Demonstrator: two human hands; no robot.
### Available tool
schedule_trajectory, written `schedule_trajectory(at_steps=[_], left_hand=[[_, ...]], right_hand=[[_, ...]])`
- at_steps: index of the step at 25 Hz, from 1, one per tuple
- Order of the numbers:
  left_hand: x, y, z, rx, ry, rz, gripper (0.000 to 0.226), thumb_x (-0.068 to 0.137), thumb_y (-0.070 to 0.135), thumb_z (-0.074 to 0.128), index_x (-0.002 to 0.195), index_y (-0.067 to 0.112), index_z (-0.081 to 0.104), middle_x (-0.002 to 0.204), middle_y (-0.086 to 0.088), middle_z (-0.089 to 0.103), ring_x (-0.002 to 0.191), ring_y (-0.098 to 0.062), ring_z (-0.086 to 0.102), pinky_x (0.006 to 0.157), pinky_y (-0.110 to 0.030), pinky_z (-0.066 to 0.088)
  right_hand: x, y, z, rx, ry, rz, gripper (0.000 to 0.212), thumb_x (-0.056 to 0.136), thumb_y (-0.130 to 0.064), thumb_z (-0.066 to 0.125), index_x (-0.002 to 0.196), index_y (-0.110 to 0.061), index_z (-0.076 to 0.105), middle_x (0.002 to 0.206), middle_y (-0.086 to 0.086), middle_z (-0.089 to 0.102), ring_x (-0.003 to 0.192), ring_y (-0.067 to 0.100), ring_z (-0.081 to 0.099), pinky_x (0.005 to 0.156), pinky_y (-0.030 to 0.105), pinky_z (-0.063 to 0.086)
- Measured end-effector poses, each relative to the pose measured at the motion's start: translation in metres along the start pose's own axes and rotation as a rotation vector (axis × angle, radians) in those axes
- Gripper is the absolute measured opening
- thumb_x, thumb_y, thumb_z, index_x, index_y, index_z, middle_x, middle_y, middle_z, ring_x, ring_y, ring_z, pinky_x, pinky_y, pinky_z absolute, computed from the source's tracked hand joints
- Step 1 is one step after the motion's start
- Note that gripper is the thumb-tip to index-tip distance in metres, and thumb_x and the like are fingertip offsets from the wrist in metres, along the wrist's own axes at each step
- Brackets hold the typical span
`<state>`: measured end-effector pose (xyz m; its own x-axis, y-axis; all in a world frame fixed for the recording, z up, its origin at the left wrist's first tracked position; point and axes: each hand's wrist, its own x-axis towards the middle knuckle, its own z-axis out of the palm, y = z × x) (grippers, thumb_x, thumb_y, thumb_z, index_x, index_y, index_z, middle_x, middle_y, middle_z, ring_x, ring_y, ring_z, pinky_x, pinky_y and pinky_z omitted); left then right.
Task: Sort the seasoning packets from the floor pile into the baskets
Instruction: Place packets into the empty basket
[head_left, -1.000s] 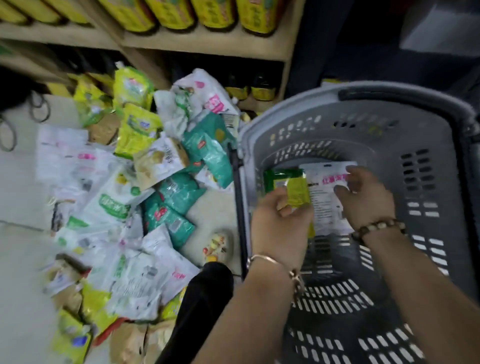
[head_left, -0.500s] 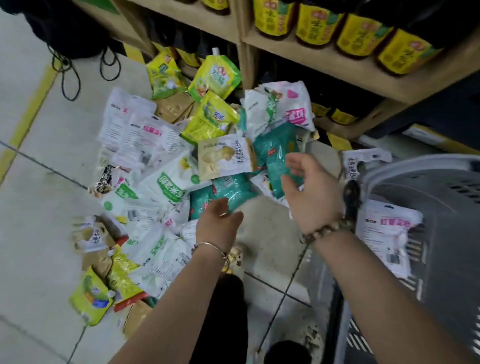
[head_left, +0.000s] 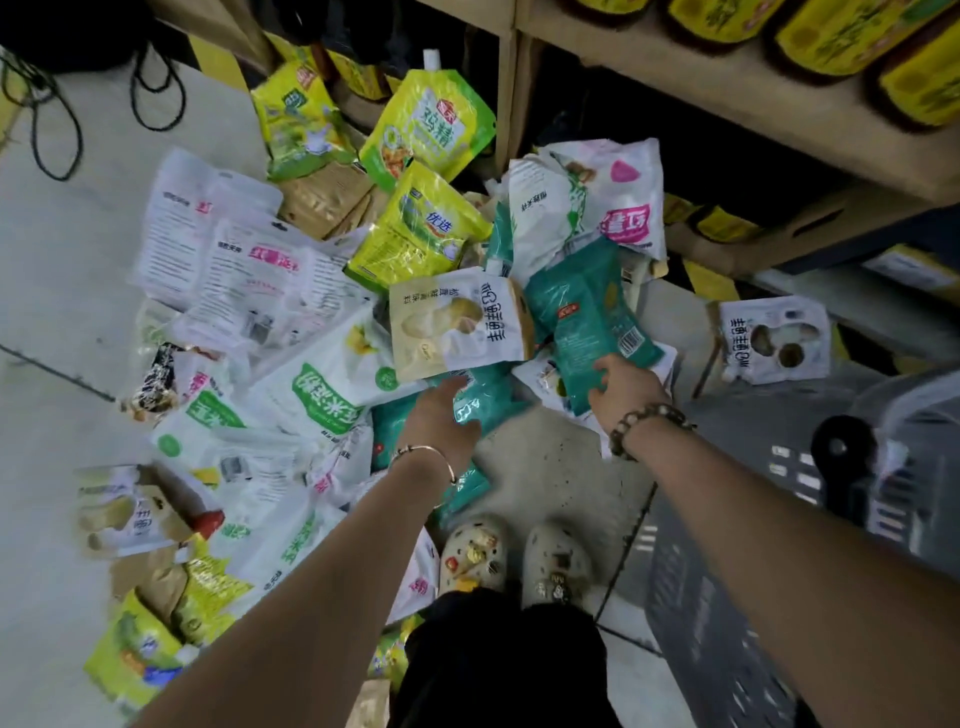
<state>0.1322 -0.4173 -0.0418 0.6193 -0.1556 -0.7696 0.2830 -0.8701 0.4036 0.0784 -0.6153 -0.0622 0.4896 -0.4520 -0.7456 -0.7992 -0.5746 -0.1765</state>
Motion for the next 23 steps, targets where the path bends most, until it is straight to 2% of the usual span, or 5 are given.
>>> schedule_trajectory(at_steps=[6,9,17,20,23], left_hand=[[0.108,0.0,0.004,0.182,0.273,0.197,0.06,0.083,-0.002,0.054,0.139,0.012,0.039,0.142,-0.018,0.037,0.129,-0.034,0.037,0.108,-0.037,0.03],[0.156,-0.002,0.004,0.212,0.298,0.121,0.051,0.087,0.02,0.06,0.135,0.012,0.044,0.137,-0.018,0.044,0.125,-0.033,0.042,0.104,-0.037,0.034],[0.197,0.002,0.004,0.618,0.23,0.261,0.111,0.057,0.043,0.084,0.146,0.022,0.021,0.15,-0.008,0.025,0.136,-0.032,0.026,0.107,-0.048,0.024],[0.202,0.01,0.003,0.853,0.236,0.264,0.111,0.048,0.06,0.08,0.136,0.016,0.029,0.133,-0.013,0.044,0.126,-0.033,0.04,0.104,-0.049,0.026],[0.202,0.014,-0.001,0.821,0.058,0.26,0.083,0.052,0.058,0.081,0.112,0.011,0.047,0.105,-0.01,0.062,0.098,-0.03,0.059,0.079,-0.037,0.045]], right_hand=[[0.106,0.018,0.021,0.453,0.271,0.222,0.035,0.088,-0.018,0.059,0.121,-0.009,0.052,0.124,0.018,0.057,0.115,0.035,0.052,0.092,0.035,0.042],[0.141,0.03,0.037,0.444,0.312,0.112,0.058,0.077,-0.022,0.074,0.127,-0.009,0.048,0.129,0.016,0.051,0.119,0.033,0.049,0.098,0.039,0.041],[0.184,0.046,0.038,0.345,0.192,0.042,0.107,0.053,-0.053,0.084,0.14,-0.016,0.033,0.138,0.01,0.04,0.129,0.03,0.038,0.107,0.043,0.035],[0.185,0.039,0.031,0.123,0.187,0.153,0.105,0.054,-0.061,0.079,0.133,-0.008,0.036,0.135,0.015,0.045,0.125,0.034,0.044,0.1,0.044,0.041],[0.168,0.035,0.03,0.163,0.206,0.154,0.079,0.066,-0.054,0.076,0.12,-0.005,0.049,0.126,0.015,0.056,0.115,0.033,0.052,0.088,0.037,0.044]])
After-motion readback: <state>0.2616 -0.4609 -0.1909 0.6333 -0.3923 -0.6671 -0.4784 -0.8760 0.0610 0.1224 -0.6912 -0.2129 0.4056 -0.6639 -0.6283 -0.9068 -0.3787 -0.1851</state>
